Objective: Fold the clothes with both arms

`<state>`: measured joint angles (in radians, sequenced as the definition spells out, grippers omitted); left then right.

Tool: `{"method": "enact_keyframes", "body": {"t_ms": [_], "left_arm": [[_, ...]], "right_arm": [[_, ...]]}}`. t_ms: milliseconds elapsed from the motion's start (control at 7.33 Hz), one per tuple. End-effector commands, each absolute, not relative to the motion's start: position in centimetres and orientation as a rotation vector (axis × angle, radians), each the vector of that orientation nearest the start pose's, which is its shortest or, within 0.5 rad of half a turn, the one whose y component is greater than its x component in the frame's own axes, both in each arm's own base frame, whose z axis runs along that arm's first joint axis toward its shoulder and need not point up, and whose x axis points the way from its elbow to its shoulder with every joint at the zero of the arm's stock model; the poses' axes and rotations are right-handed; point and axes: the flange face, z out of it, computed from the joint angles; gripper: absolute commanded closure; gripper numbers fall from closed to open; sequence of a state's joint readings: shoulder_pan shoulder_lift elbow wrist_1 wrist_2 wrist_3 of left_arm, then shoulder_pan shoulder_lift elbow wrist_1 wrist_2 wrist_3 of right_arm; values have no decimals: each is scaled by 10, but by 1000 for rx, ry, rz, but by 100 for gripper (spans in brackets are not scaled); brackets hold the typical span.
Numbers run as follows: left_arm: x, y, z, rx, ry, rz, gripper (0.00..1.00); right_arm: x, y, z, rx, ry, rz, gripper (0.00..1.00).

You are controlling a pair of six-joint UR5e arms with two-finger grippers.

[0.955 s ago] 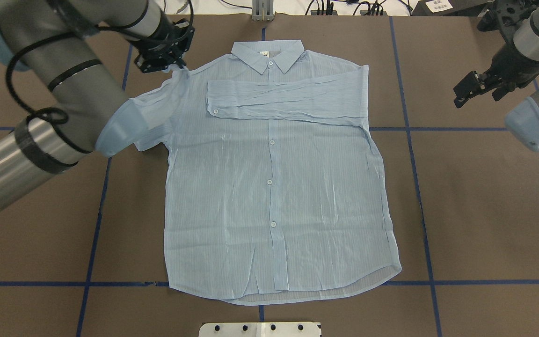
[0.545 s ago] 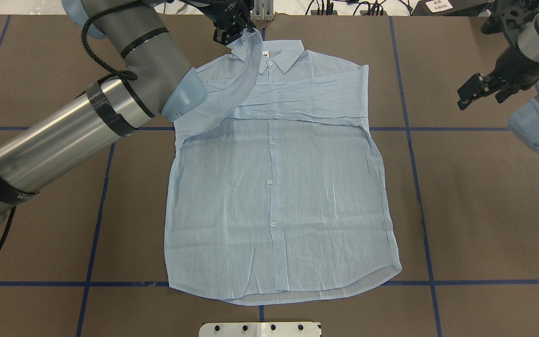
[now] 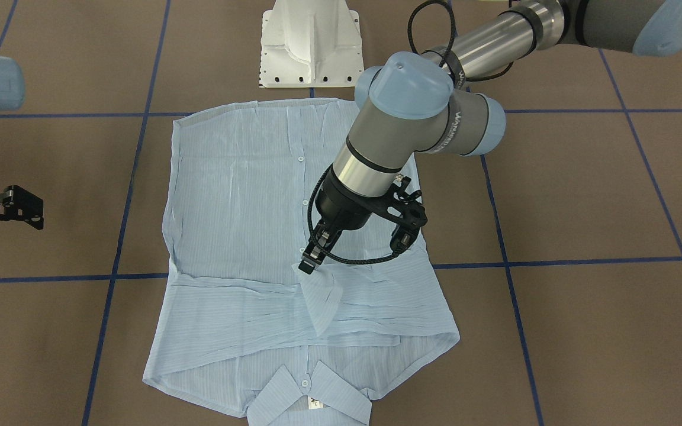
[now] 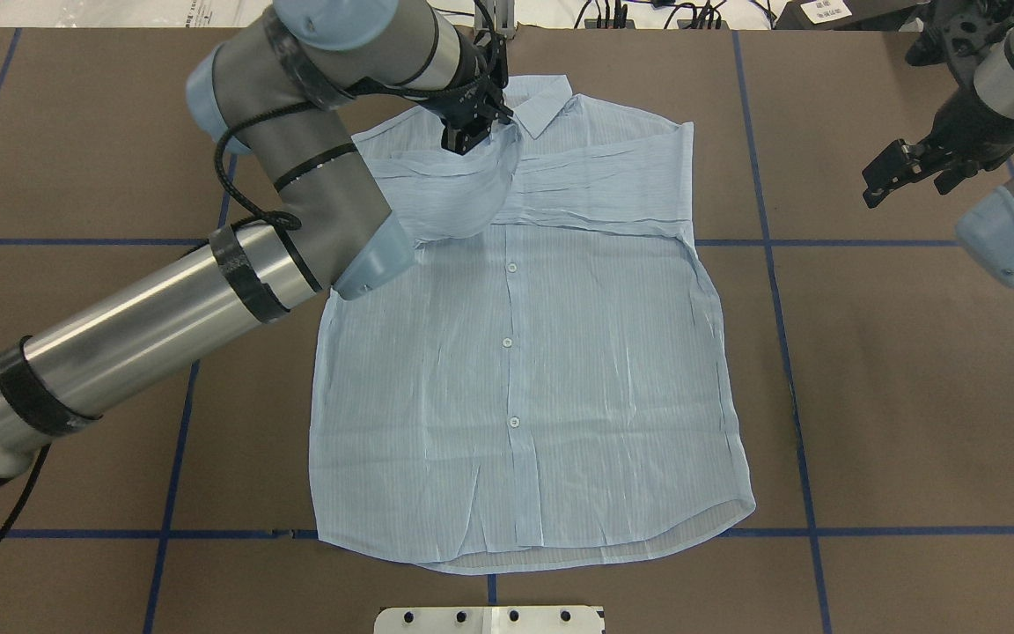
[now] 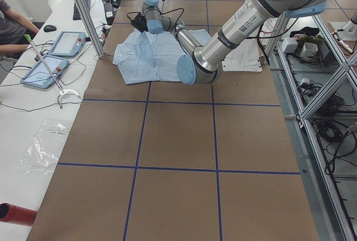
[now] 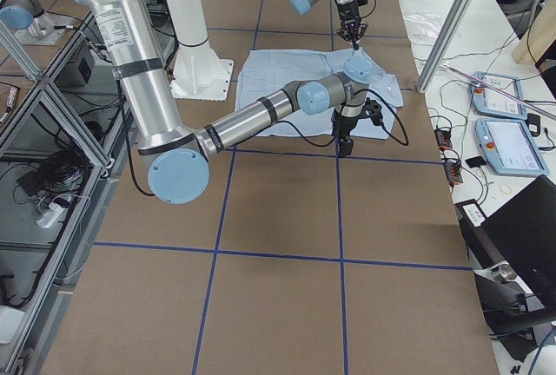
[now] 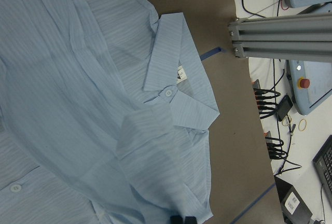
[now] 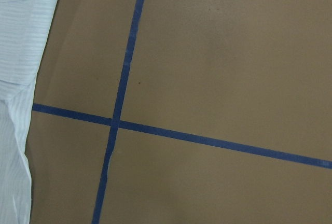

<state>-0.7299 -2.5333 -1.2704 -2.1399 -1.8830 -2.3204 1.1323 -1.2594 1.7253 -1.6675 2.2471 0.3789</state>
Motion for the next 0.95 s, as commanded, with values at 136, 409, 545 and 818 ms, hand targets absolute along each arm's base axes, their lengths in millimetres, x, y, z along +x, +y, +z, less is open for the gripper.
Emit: {"method": "enact_keyframes", "body": {"t_ms": [136, 409, 545, 818], "left_arm": [[658, -531, 107, -212, 1326, -1050, 100], [675, -516, 106, -176, 1398, -978, 0], [674, -517, 112, -126, 1397, -922, 0], [671, -518, 111, -76, 1397, -865, 0]], "right_arm": [[-193, -575, 429, 54, -757, -181, 0], [-194, -577, 422, 61, -763, -184, 0], [-194, -578, 420, 64, -766, -183, 0], [-195, -577, 419, 63, -768, -175, 0]]}}
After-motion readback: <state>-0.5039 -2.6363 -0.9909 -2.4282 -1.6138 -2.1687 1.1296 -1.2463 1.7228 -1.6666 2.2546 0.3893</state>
